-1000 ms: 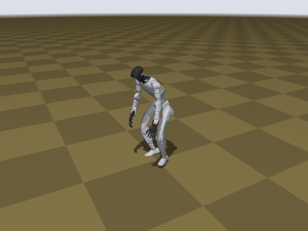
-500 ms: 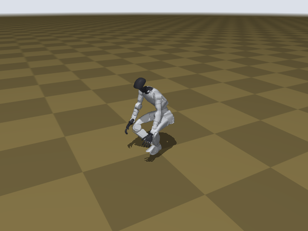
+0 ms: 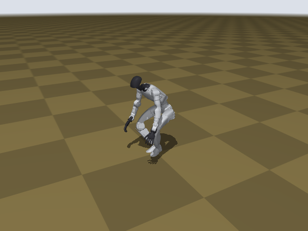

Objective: Upper body actions

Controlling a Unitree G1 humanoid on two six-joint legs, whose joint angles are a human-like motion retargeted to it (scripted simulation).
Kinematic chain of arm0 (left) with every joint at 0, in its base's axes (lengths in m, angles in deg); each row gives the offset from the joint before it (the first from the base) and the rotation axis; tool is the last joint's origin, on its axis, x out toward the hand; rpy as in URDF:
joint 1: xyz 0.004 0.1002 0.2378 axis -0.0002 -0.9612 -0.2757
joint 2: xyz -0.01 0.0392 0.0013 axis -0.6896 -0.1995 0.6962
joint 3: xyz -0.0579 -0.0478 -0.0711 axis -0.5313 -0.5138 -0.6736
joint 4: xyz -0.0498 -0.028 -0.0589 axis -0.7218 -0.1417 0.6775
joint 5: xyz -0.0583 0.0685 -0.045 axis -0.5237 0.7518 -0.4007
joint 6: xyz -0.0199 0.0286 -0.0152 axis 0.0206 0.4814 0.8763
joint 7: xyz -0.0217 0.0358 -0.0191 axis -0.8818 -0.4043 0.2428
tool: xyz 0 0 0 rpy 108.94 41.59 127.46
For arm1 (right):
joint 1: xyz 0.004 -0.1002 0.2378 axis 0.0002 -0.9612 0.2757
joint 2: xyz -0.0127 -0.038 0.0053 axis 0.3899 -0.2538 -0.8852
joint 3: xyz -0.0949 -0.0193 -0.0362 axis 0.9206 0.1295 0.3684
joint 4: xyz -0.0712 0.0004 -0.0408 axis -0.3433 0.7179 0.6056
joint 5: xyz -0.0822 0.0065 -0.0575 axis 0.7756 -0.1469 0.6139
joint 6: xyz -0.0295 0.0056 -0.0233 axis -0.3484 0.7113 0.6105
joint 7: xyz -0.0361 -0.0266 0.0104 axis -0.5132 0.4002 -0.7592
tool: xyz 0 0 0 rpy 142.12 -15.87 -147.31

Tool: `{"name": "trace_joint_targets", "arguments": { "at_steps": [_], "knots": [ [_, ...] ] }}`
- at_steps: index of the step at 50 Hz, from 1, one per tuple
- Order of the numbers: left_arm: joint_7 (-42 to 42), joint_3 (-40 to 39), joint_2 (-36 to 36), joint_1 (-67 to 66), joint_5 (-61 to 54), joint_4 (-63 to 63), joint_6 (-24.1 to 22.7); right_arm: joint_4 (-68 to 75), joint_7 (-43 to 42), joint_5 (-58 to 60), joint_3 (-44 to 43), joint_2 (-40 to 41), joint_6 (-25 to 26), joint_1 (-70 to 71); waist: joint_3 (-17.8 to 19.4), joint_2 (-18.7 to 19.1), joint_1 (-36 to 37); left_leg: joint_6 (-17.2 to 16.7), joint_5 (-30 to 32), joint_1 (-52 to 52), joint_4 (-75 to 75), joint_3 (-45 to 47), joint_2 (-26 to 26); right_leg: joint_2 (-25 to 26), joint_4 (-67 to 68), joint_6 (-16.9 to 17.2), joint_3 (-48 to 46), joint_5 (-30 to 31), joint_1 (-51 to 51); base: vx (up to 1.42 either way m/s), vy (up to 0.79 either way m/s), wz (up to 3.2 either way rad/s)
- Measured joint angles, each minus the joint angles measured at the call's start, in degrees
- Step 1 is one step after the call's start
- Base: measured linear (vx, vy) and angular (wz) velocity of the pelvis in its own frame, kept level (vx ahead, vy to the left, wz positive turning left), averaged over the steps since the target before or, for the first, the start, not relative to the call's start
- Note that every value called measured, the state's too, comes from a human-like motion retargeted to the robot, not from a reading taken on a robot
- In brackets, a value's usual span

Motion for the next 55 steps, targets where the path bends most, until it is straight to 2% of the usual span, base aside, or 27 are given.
{"name": "trace_joint_targets", "arguments": {
  "at_steps": [4, 8, 11, 17, 22, 24, 26, 31, 35, 45, 55],
  "knots": [
    [1.94, -0.38, -1.68, -2.37, 2.43, -0.56, -0.52, -0.68, 0.87, 6.86, -2.96, -2.21, 1.96, -2.58, 0.00, 2.96, 1.55, -3.48, 2.87, 4.04, -10.02, -3.49, -0.22, 2.21, -13.55, 3.34, -0.44, 4.42, 6.82, 0.05, -0.01, -0.15],
    [-2.41, -3.63, -1.59, -11.14, 8.20, -1.66, 0.37, 0.69, -1.50, 13.03, -4.53, -2.35, 4.08, -10.74, 0.00, 3.27, 1.14, -6.53, 5.63, 15.52, -21.61, -3.75, -2.10, 2.58, -25.94, 7.08, 2.24, 7.93, 17.80, 0.15, 0.00, 0.11],
    [-4.69, -7.53, 2.81, -18.63, 3.32, 2.13, 2.83, 2.86, -5.37, 14.81, -5.09, -2.51, 7.99, -19.39, 0.00, 2.88, 0.82, -8.67, 9.64, 27.39, -34.58, -2.86, -4.91, 1.69, -38.52, 9.69, 4.82, 12.00, 28.68, 0.24, 0.01, 0.21],
    [6.28, -14.36, 12.67, -32.50, -12.41, 9.57, 3.32, 9.56, -8.64, 11.83, -8.92, -0.95, 11.33, -36.34, 0.00, 1.88, 0.58, -9.34, 19.85, 50.77, -63.01, 0.50, -12.13, -1.28, -65.15, 12.29, 5.80, 21.79, 50.58, 0.21, 0.04, 0.26],
    [8.26, -17.67, 15.70, -44.80, -13.05, 13.00, 2.57, 17.60, -9.29, 7.98, -17.08, 4.88, 13.70, -45.84, -0.93, 0.81, -1.54, -9.63, 26.08, 68.21, -81.39, 2.10, -17.09, -3.53, -79.72, 13.53, 1.43, 26.00, 66.79, 0.24, 0.07, 0.43],
    [7.53, -20.16, 16.80, -49.40, -11.26, 14.34, 3.29, 20.11, -8.41, 6.72, -20.69, 6.64, 13.99, -49.51, -2.74, 0.32, -3.51, -10.10, 27.55, 73.57, -86.74, 2.20, -18.46, -4.37, -83.61, 13.88, -1.15, 26.72, 71.69, 0.31, 0.14, 0.77],
    [7.44, -23.71, 17.96, -54.60, -9.15, 15.77, 4.03, 21.53, -6.84, 6.23, -23.61, 8.01, 14.08, -54.40, -6.60, -0.58, -5.50, -10.11, 28.87, 77.10, -91.19, 1.15, -20.24, -5.35, -86.84, 14.30, -3.09, 27.43, 75.16, 0.40, 0.18, 0.76],
    [12.53, -31.53, 20.23, -63.84, -7.09, 17.42, 6.08, 22.18, -2.33, 7.39, -27.14, 9.41, 16.19, -62.70, -17.05, -2.21, -8.26, -10.42, 30.64, 81.84, -98.47, 2.72, -23.02, -6.55, -91.09, 15.07, -6.85, 27.64, 78.69, 0.41, 0.12, 0.28],
    [14.36, -33.84, 21.15, -66.32, -8.26, 16.74, 7.46, 22.13, 0.81, 6.83, -28.16, 9.72, 17.68, -63.55, -20.82, -2.77, -8.38, -10.93, 29.86, 83.00, -98.18, 1.76, -22.98, -6.70, -89.83, 15.27, -6.06, 26.29, 79.38, 0.22, 0.04, 0.08],
    [19.43, -31.81, 20.30, -61.93, -8.65, 9.15, 6.79, 9.59, 8.54, 7.99, -22.46, 11.47, 12.02, -56.76, -21.93, -3.65, -8.41, -10.69, 28.42, 86.61, -96.99, 1.44, -23.23, -5.90, -90.22, 14.55, -6.72, 26.09, 82.96, 0.09, 0.02, -0.05],
    [18.20, -26.31, 18.17, -52.82, -12.46, 5.47, 4.99, 5.90, 11.51, 6.21, -11.28, 10.96, 10.58, -43.71, -19.96, -3.80, -8.43, -11.11, 26.59, 87.14, -94.28, 3.83, -21.85, -6.26, -86.76, 14.90, -5.35, 24.69, 81.93, -0.01, 0.01, -0.11]
  ]
}}
